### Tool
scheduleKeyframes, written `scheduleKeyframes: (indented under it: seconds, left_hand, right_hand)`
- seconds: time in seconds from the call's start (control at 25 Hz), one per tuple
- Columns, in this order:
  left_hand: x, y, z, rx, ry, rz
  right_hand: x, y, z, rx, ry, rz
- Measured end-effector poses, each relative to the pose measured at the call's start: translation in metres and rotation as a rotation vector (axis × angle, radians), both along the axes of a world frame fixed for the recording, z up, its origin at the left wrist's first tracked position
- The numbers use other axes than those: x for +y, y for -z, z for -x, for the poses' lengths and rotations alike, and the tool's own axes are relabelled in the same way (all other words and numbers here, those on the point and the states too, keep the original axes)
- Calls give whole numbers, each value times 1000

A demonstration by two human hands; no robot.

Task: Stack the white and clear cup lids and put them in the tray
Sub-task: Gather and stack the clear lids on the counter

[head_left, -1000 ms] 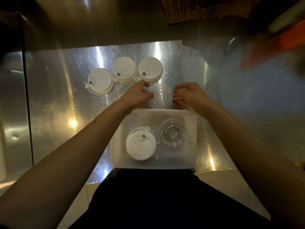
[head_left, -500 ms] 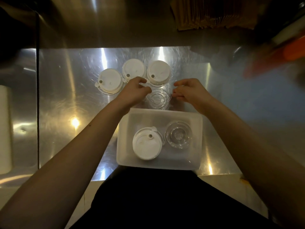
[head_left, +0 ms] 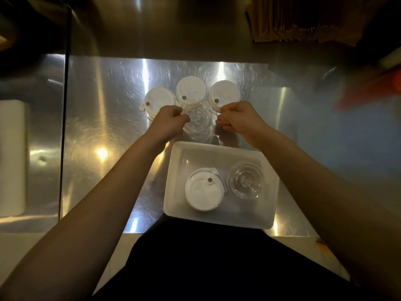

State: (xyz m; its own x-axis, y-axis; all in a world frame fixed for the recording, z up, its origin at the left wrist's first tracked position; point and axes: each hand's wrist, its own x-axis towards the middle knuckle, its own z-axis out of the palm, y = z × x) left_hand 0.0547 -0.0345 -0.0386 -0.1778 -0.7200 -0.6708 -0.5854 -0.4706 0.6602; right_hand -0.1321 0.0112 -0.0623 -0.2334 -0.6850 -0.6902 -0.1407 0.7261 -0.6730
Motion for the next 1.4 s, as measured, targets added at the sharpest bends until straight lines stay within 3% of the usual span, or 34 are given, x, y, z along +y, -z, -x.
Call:
scheduleKeyframes:
  seconds: [1.0, 1.4]
  left_hand:
    - [-3, 31, -9, 5, -101, -11]
    - [-1, 25, -11, 25, -123, 44]
  right_hand:
    - [-14, 16, -19, -43, -9, -51]
    - [-9, 8, -14, -72, 16, 17]
